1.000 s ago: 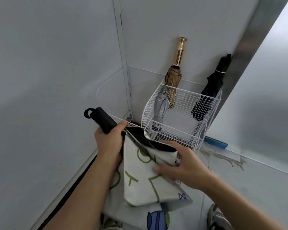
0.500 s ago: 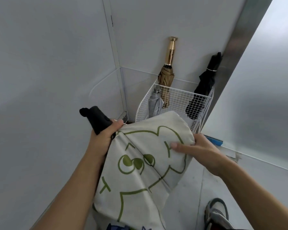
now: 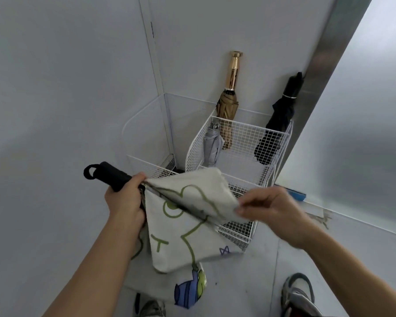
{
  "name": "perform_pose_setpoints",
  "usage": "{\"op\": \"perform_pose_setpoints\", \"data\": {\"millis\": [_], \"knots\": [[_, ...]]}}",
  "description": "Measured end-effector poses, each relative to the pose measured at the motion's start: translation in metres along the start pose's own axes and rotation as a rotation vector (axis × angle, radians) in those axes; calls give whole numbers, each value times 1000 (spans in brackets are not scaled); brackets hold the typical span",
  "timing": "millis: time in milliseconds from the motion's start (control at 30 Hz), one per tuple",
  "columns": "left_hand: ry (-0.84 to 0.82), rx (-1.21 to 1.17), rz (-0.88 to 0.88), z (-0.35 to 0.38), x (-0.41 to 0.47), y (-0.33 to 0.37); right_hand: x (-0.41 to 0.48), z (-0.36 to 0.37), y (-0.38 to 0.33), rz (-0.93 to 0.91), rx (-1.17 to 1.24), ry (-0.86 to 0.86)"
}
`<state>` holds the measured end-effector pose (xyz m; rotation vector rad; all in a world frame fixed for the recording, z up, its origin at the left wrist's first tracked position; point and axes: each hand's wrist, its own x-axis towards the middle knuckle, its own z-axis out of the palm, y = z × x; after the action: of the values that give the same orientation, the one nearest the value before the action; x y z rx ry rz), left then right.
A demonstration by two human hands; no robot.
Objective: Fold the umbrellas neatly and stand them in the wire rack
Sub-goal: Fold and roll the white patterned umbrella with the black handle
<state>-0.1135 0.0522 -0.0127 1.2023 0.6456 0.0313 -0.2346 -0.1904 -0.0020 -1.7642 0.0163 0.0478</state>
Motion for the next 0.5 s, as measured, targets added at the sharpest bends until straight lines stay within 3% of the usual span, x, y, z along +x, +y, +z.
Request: {"op": "perform_pose_setpoints", "data": {"millis": [100,167,233,367,433,500], "knots": [[-7,52,36,-6,7,3,-7,28,3,129,-149,-436],[-84,86,58,-8,5,3,-9,39,2,189,-157,-555],[-147,65,66,-6,1,4,-7,35,1,192,-123,-394],[-326,-16,87,-1,-10,6,9,16,16,300,-112,242],[-466,-14,86,-1,-14,5,16,14,27,411,-243,259],[-618,-13,57,-1,-19,3,19,18,32,605,-262,99]]}}
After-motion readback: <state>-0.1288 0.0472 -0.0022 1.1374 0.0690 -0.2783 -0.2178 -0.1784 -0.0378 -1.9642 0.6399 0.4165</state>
